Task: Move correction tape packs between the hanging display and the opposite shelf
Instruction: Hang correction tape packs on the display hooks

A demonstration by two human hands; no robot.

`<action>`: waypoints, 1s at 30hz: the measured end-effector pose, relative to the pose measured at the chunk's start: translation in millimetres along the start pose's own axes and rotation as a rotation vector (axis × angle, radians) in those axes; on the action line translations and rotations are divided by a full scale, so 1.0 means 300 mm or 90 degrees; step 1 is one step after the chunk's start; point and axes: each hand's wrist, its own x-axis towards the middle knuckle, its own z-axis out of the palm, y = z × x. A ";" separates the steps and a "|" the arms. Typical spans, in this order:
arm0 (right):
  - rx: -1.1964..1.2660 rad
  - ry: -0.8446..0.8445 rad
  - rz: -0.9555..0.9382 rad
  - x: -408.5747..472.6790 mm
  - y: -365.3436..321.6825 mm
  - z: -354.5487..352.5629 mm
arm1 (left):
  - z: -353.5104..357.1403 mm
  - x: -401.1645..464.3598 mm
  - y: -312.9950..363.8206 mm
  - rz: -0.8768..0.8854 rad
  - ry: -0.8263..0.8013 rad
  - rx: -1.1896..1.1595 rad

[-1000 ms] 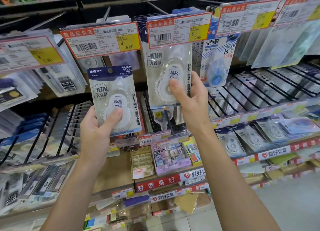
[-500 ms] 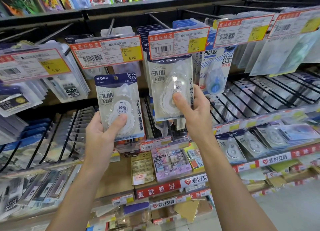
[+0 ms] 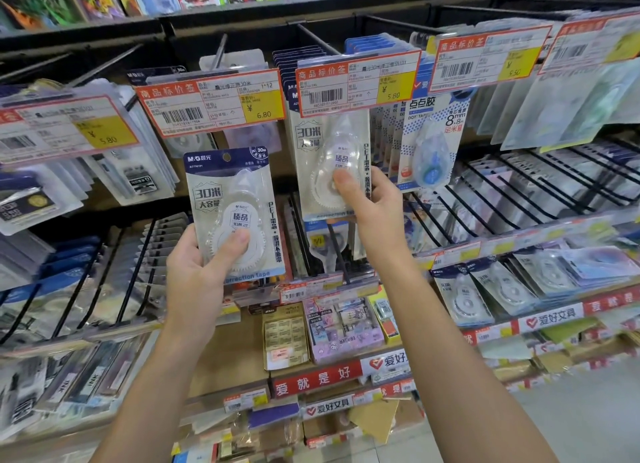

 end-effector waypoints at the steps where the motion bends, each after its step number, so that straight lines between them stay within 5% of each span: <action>1: 0.006 0.004 0.015 0.004 0.007 0.003 | -0.002 0.001 -0.001 0.001 0.001 -0.004; 21: 0.041 0.101 0.161 0.073 0.056 0.069 | -0.015 0.005 0.009 -0.020 0.020 -0.026; 30: -0.264 0.030 0.124 0.043 0.030 0.038 | -0.008 -0.005 0.011 -0.012 0.004 -0.015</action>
